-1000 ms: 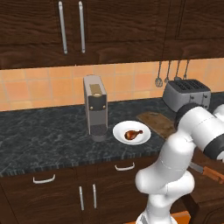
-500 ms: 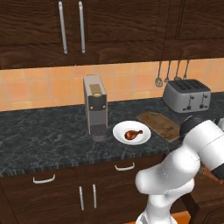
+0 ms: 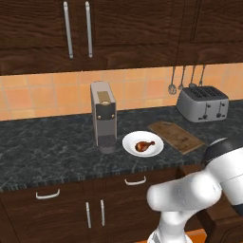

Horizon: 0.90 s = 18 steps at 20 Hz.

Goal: Pick up the knife from the drawer and place it on the cutting board. Then place the meat from the plate to the cutting board.

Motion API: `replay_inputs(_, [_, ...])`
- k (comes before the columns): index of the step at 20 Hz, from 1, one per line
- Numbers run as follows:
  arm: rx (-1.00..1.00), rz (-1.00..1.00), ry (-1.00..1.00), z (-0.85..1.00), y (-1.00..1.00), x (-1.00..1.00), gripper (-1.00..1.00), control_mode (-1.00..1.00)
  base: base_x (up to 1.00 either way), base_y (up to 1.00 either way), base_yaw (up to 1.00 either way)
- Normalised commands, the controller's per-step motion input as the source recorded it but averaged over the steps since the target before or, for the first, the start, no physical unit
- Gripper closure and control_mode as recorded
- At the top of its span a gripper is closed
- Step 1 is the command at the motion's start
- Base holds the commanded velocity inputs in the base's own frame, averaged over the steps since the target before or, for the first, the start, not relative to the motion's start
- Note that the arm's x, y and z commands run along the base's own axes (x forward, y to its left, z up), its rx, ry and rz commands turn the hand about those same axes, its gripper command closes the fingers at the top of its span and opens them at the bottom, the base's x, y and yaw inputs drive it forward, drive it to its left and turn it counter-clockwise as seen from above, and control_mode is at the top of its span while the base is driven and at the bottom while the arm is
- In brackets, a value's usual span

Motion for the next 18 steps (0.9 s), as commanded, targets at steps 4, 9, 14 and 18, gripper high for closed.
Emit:
replay_inputs(4, [0.01, 0.0, 0.0, -0.01, -0.25, 0.28, -1.0, -1.0, 0.0, 0.0, 0.0])
replay_inputs(9, [0.07, 0.0, 0.0, 0.0, -0.47, 0.4, -1.0, -1.0, 0.0, 0.0, 0.0])
replay_inputs(14, [0.1, 0.0, -0.03, 0.0, -0.45, 0.36, -1.0, -1.0, 0.0, 0.0, 0.0])
replay_inputs(18, [0.14, 0.0, -0.05, -0.06, -0.36, 0.09, -1.0, -1.0, 0.0, 0.0, 0.0])
